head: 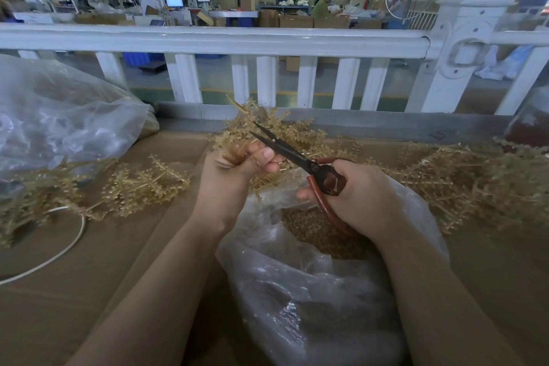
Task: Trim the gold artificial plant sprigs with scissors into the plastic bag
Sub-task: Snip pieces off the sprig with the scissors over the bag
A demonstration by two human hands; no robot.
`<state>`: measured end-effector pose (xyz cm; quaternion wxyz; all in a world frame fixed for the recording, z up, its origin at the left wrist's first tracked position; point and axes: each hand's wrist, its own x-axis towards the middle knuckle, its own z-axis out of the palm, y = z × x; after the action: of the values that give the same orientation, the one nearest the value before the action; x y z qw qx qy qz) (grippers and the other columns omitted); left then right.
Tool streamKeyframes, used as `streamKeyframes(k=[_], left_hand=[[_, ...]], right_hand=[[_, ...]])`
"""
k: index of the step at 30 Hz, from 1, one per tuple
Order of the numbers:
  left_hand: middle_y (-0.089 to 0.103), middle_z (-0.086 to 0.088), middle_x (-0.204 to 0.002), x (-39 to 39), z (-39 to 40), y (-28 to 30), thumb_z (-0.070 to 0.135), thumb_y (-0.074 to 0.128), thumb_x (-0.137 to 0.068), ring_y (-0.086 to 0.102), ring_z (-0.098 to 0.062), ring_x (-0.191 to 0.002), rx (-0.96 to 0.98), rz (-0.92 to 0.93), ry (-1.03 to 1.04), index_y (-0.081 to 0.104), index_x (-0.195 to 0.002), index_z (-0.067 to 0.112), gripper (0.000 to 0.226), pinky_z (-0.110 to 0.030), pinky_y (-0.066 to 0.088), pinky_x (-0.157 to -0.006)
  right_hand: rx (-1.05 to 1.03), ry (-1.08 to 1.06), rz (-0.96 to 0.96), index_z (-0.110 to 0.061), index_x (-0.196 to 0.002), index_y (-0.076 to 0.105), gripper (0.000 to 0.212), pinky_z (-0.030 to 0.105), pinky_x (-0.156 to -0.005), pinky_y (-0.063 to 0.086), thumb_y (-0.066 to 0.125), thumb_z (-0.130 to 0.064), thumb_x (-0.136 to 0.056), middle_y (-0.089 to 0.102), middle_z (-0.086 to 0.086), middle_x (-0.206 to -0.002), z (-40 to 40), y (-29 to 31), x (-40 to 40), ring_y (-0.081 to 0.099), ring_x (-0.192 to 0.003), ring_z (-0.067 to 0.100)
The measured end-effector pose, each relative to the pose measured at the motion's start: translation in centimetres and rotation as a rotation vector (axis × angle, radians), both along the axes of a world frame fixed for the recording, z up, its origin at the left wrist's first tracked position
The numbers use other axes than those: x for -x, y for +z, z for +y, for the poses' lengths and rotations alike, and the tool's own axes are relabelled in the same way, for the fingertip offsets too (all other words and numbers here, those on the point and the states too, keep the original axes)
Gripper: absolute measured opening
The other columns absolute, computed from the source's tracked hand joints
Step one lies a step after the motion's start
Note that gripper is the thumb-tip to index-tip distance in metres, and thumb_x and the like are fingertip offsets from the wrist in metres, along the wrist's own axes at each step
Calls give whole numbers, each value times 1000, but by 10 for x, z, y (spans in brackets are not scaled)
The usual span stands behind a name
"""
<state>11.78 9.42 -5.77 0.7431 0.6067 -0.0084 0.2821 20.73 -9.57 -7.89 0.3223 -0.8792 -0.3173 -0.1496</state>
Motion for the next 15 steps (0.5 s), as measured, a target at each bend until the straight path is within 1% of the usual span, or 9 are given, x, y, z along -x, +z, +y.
streamKeyframes(k=[3,6,8,10,12,15], left_hand=[[74,-5,-75,1,0,0,11,69,-78,70,-16,-70,-16,3,12,64,-86,-1,15,-25,56,-76],[75,-8,-76,1,-2,-1,15,71,-78,71,-18,-74,-103,22,47,71,-82,6,10,-28,56,-80],[75,-10,-77,1,-3,-2,17,72,-78,72,-20,-75,-121,25,47,75,-78,13,5,-30,57,-82],[75,-8,-76,2,-5,-2,18,72,-78,73,-19,-75,-140,15,35,77,-75,19,6,-27,57,-79],[75,-7,-76,2,-4,-3,19,72,-79,73,-19,-76,-150,12,38,77,-75,21,6,-26,57,-79],[75,-6,-74,1,-4,-5,24,72,-77,73,-19,-77,-132,25,48,76,-73,24,6,-29,57,-84]], right_hand=[[9,5,-33,-44,-88,61,53,20,-57,49,51,-93,-70,63,-24,-70,0,-1,0,58,-65,-6],[4,18,-96,-59,-81,46,39,10,-53,33,44,-96,-71,54,-31,-65,0,2,5,54,-67,-14],[-10,14,-123,-56,-79,43,38,7,-53,26,43,-94,-74,49,-32,-64,0,4,7,53,-69,-17],[-15,8,-142,-51,-80,44,39,6,-52,25,47,-90,-76,49,-30,-64,1,5,9,51,-61,-13],[-26,3,-166,-47,-83,46,40,5,-51,25,50,-87,-77,48,-29,-62,0,6,10,46,-57,-13],[-25,-10,-170,-49,-84,45,39,5,-52,24,50,-86,-76,45,-31,-60,0,8,12,42,-55,-15]])
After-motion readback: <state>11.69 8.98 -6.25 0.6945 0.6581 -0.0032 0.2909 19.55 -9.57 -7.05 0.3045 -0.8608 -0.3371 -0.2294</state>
